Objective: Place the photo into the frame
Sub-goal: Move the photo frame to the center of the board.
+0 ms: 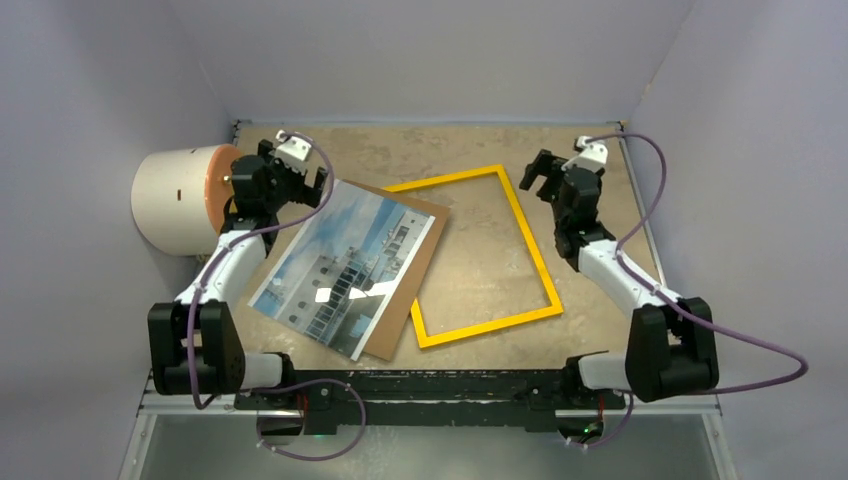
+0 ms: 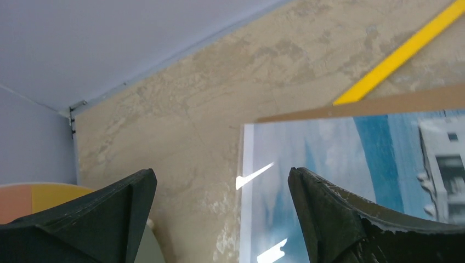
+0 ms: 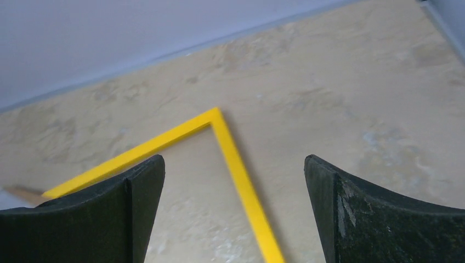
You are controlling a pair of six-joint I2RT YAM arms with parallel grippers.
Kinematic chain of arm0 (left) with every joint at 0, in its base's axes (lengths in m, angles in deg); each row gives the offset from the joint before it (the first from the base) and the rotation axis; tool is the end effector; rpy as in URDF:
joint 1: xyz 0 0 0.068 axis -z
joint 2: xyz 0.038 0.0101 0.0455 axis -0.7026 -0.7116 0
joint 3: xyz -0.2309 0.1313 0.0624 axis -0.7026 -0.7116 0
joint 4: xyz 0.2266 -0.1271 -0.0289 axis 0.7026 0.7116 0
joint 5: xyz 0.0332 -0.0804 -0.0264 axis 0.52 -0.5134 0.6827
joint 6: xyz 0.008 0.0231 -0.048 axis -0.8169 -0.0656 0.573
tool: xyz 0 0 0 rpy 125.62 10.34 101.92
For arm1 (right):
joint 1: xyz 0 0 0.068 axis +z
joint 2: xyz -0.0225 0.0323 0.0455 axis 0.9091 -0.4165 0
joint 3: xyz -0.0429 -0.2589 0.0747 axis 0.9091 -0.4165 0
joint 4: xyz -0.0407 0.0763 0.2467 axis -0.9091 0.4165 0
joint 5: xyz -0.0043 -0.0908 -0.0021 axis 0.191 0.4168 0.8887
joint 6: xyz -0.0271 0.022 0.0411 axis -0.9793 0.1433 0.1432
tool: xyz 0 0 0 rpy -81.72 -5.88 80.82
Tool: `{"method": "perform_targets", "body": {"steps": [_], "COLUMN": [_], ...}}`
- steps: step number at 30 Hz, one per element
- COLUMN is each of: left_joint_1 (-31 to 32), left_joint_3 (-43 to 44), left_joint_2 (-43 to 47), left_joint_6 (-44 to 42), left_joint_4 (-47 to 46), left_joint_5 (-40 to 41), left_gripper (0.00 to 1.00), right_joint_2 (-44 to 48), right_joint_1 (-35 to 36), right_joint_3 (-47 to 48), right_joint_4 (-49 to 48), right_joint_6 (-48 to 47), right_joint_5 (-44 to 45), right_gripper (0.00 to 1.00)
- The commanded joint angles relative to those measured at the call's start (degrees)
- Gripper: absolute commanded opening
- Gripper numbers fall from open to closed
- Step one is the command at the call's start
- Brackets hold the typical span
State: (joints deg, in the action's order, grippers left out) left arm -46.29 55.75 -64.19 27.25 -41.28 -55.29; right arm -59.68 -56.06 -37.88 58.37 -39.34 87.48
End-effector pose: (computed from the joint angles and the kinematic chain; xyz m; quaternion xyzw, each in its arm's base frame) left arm 0.3129 -0.0014 0.2800 0.1905 0.7618 -0.0186 0.6189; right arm 0.2999 0.0395 0.2793 0.1517 0.7099 0.0680 0.6844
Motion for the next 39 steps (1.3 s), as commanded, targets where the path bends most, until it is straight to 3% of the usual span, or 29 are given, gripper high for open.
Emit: {"method": "perform_targets", "body": {"steps": [1, 9, 16, 30, 36, 39], "left_joint_1": [-0.3, -0.3, -0.3, -0.2, 0.6, 1.2], "left_joint_3": [3.6, 5.7, 6.1, 2.6, 2.1, 1.4], "left_joint_2": [2.5, 5.0, 4.5, 0.0, -0.2, -0.5], "left_joint_6": [-8.1, -13.8, -16.3, -17.7, -17.3, -17.1], "left_joint_4": [27.1, 41.5, 46.0, 43.9, 43.5, 42.9], "left_joint_5": [-3.5, -1.5, 1.2, 5.4, 5.4, 6.1], "left_gripper": [1.00, 1.00, 0.99, 0.95, 0.95, 0.95], "right_joint_2": [-1.0, -4.4, -9.5, -15.7, -20.1, -21.3], "right_joint_1": [11.3, 39.0, 55.3, 59.7, 59.7, 59.7], "right_joint_3": [8.6, 7.8, 6.6, 2.9, 3.9, 4.5], "right_joint_4": [21.8, 29.9, 34.1, 32.0, 31.9, 32.0], "right_joint_6": [1.0, 2.9, 7.7, 11.2, 11.0, 11.1], "right_joint_5": [-6.4, 2.3, 7.5, 8.8, 8.7, 10.3], "right_gripper": [0.99, 0.98, 0.92, 0.83, 0.68, 0.55]}}
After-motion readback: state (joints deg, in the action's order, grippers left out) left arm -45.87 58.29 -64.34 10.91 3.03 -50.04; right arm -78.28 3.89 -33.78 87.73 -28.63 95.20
